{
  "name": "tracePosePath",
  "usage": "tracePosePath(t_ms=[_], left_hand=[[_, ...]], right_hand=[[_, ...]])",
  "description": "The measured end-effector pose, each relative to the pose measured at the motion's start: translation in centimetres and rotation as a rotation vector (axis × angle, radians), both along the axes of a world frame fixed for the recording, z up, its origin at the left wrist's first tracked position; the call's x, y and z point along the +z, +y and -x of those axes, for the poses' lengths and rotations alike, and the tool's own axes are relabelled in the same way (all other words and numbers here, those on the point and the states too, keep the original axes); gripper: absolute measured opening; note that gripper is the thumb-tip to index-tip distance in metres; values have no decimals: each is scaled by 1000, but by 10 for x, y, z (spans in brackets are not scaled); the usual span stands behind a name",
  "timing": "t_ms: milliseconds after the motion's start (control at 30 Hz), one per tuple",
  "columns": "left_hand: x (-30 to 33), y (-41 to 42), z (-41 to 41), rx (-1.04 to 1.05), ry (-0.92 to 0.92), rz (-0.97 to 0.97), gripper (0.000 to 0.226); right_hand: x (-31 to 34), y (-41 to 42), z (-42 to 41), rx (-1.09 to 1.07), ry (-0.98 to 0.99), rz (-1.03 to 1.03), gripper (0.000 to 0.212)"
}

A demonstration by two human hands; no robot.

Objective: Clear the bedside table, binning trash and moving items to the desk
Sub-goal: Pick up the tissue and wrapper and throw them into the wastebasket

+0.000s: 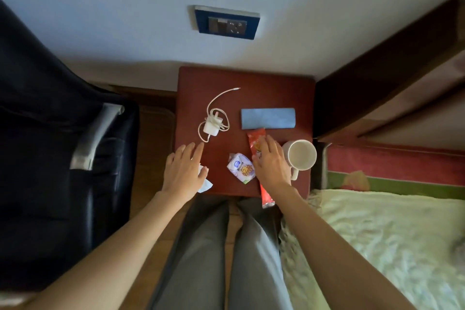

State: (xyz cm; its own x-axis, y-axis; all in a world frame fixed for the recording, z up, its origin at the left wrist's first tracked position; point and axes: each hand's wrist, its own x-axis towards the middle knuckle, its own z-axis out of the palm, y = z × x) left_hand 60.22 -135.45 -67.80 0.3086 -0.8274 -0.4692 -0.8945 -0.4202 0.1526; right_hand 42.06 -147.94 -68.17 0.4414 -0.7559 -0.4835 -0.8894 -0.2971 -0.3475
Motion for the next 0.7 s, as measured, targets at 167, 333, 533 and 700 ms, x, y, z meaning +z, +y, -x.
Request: tracePosePath(t_ms=[167, 333, 533, 700], left_hand=[[-28, 14, 3, 28, 12, -27, 66], [-48, 34, 8, 32, 23, -31, 73], [-58, 52, 7, 47, 107, 63, 85], [-60, 54, 8, 61, 217, 130, 98]], right_hand=[[-31, 4, 0, -81, 211, 17, 59], [-54, 8, 2, -164, 221, 78, 63], [-53, 11, 0, -288, 62, 119, 39], [-39, 9, -1, -362, -158, 164, 35]])
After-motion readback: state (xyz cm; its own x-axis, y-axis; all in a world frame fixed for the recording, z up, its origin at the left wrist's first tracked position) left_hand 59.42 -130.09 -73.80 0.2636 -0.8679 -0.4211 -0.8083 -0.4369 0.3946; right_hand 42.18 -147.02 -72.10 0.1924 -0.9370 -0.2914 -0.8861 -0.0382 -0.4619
